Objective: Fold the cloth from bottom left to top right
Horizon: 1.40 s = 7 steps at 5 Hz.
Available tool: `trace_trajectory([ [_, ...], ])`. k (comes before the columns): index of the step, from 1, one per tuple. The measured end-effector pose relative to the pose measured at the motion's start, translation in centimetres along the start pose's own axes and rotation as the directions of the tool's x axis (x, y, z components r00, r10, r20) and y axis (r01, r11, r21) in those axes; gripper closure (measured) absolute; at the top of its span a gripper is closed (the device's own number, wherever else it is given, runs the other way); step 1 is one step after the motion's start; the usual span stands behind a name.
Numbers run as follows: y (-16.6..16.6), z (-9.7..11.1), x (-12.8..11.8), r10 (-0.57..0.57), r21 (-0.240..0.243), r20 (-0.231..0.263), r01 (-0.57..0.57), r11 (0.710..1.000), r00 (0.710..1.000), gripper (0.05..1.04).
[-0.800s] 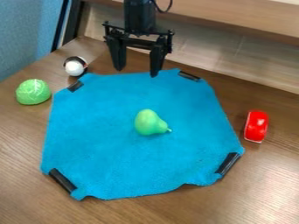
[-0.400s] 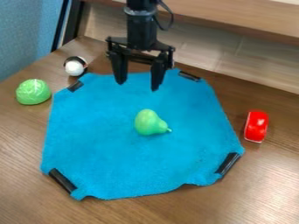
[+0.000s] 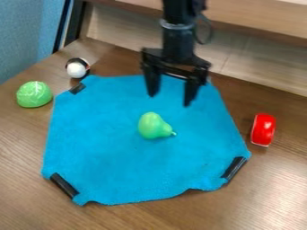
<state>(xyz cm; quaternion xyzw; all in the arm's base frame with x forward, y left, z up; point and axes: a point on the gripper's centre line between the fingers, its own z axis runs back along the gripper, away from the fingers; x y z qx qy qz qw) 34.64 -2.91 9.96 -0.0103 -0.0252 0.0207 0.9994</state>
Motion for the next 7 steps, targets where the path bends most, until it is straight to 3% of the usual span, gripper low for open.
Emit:
trace_trajectory([
  [2, -4.7, -1.3, -0.7, -0.079, -0.04, 0.042, 0.08, 0.996, 0.996, 0.082],
  [4, -7.1, -3.6, -1.6, -0.08, -0.054, 0.028, 0.082, 0.995, 0.996, 0.082],
  [7, -9.4, -6.2, -2.6, -0.116, -0.006, -0.007, 0.116, 0.993, 0.993, 0.082],
])
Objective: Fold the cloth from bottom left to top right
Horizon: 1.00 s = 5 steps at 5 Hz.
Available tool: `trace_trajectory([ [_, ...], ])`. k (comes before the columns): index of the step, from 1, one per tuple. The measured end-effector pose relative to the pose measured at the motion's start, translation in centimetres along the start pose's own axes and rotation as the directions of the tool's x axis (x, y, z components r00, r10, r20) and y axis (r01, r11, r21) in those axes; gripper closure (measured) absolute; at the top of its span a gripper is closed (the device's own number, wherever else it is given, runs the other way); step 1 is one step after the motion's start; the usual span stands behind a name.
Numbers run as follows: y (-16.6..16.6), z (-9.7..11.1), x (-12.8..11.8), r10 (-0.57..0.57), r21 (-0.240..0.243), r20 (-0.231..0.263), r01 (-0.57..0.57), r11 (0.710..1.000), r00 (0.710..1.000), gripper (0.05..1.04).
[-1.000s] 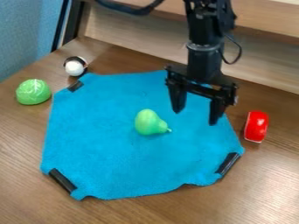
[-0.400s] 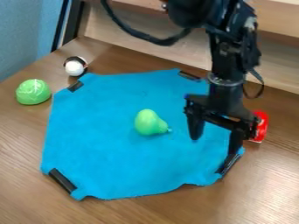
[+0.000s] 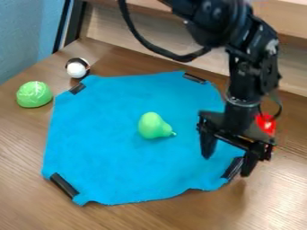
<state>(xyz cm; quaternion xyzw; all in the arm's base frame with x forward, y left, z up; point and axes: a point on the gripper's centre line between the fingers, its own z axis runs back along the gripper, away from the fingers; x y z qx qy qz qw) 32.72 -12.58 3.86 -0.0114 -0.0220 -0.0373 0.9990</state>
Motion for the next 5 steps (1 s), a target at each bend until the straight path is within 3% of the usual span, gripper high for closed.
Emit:
trace_trajectory([
  [2, -0.4, -1.25, 0.2, 0.009, 0.021, -0.003, -0.009, 1.0, 1.0, 0.111],
  [4, -0.56, -1.4, 0.67, 0.02, 0.028, 0.028, -0.02, 0.999, 0.999, 0.673],
  [5, -0.59, -1.4, 0.64, 0.02, 0.029, 0.027, -0.021, 0.999, 0.999, 0.885],
])
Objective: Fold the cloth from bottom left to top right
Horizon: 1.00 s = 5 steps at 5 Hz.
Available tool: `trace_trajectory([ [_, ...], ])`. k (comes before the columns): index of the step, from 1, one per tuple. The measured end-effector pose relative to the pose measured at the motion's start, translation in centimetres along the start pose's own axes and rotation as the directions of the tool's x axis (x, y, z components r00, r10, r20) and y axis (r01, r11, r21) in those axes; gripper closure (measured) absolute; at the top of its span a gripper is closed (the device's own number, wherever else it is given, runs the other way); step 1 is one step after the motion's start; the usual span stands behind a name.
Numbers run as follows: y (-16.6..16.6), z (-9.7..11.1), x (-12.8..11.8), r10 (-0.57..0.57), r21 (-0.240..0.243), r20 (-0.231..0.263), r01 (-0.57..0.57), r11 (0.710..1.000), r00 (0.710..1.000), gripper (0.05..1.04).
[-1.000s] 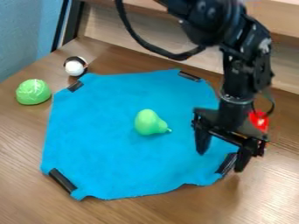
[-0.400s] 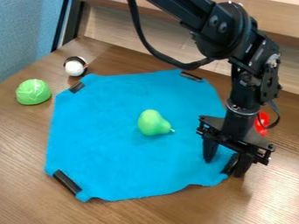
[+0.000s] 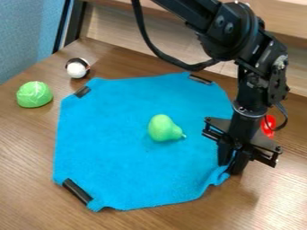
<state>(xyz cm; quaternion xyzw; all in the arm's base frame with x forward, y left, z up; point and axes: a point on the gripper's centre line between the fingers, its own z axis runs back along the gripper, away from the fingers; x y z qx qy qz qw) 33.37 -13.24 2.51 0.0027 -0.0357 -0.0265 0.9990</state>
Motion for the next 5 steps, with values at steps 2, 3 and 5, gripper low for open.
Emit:
trace_trajectory([
  [2, 1.3, 0.6, -0.5, 0.013, 0.005, -0.033, -0.013, 1.0, 0.999, 1.015],
  [3, 3.0, 3.4, 0.1, 0.042, -0.009, 0.009, -0.042, 0.999, 0.999, 1.015],
  [5, 6.7, 6.5, 0.9, 0.112, -0.027, 0.032, -0.111, 0.993, 0.993, 1.015],
])
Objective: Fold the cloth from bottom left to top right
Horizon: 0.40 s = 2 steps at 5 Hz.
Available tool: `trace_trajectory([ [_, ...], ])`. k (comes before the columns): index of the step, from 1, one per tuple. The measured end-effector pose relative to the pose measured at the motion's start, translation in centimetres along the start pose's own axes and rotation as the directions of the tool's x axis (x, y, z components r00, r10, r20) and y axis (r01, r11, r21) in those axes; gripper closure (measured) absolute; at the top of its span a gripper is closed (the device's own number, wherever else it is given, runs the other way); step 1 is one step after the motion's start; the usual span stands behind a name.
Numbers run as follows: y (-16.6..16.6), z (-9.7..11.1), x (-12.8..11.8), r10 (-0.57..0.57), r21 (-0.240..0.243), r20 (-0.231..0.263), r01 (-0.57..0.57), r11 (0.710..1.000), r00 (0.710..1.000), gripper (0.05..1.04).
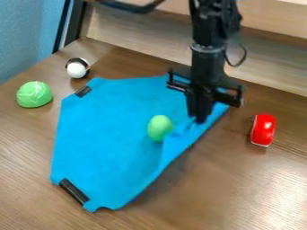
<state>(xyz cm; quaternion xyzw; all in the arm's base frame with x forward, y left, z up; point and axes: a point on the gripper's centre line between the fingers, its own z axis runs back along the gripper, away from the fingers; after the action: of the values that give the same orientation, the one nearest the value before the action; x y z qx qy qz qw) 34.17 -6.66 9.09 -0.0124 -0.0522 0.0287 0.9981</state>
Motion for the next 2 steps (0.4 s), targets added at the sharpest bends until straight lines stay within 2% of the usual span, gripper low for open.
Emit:
trace_trajectory([
  [2, 4.7, 0.6, 0.8, 0.096, 0.002, -0.017, -0.096, 0.995, 0.995, 1.015],
])
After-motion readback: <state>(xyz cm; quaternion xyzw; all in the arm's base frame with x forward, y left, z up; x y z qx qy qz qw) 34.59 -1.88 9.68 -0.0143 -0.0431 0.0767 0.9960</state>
